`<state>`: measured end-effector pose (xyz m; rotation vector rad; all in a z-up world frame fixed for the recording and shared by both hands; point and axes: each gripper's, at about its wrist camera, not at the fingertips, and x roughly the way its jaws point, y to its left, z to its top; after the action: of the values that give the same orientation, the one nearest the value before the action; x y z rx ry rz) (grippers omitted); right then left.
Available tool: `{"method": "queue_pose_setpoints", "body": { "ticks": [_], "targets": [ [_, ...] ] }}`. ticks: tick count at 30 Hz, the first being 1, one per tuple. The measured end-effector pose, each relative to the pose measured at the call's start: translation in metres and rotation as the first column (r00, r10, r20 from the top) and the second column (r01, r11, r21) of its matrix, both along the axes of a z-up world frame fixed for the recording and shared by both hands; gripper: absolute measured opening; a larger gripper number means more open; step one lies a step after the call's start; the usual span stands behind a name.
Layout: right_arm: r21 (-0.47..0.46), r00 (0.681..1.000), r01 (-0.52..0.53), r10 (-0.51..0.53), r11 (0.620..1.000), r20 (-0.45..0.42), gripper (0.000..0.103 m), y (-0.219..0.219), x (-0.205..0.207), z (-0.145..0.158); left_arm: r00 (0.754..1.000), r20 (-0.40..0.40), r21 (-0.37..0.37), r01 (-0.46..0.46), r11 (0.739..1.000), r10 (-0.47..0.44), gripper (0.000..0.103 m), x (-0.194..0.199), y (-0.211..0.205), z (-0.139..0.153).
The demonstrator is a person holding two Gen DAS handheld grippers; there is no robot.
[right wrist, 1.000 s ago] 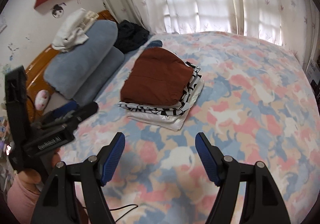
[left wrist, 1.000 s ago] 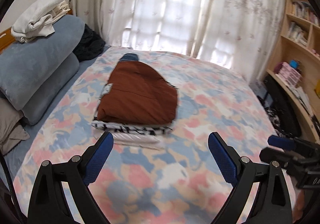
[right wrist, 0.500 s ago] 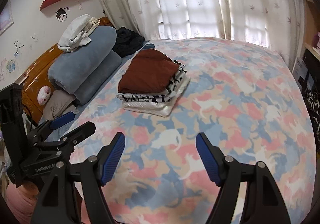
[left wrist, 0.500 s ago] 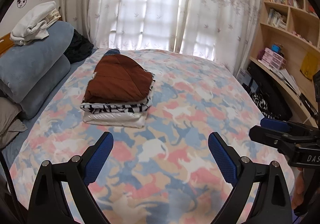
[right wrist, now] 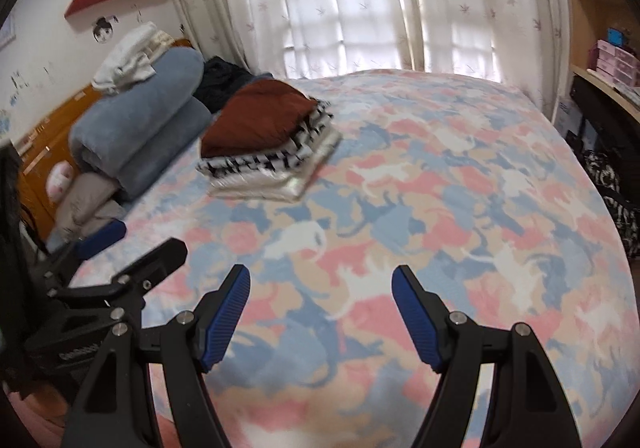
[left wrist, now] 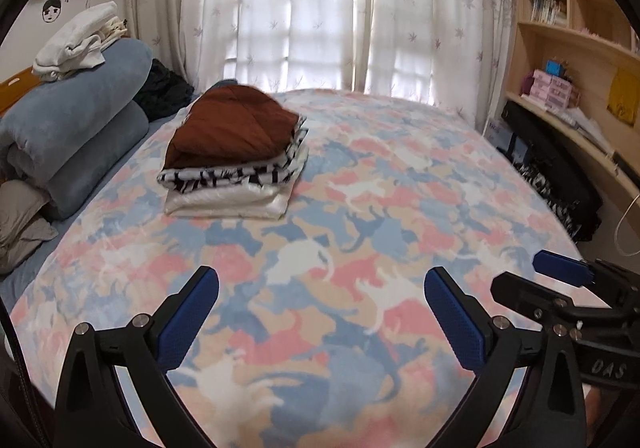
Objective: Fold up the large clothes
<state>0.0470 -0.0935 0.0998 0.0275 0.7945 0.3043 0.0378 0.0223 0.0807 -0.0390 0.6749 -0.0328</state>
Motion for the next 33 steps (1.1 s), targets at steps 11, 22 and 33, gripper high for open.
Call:
{"method": "queue_pose_setpoints", "body": {
  "ticks": [11, 22, 33],
  "targets": [
    [-0.002, 0.997, 0.074, -0.074, 0.997, 0.021, 0.078, -0.013, -0.032, -0.038, 0.998, -0.038, 0.0, -0.046, 0.999, 0.046, 0.102, -0.022, -0.009, -0.038],
    [0.005, 0.994, 0.108, -0.108, 0.994, 0.001, 0.078, -0.022, -0.056, -0.055, 0.997, -0.065, 0.027, -0.033, 0.999, 0.035, 0.102, -0.047, -0.012, -0.048],
    [-0.007, 0.993, 0.113, -0.113, 0.994, 0.024, 0.078, -0.02, -0.066, -0.052, 0.997, -0.077, 0.007, -0.03, 1.0, 0.031, 0.102, -0.053, -0.01, -0.047]
  ]
}}
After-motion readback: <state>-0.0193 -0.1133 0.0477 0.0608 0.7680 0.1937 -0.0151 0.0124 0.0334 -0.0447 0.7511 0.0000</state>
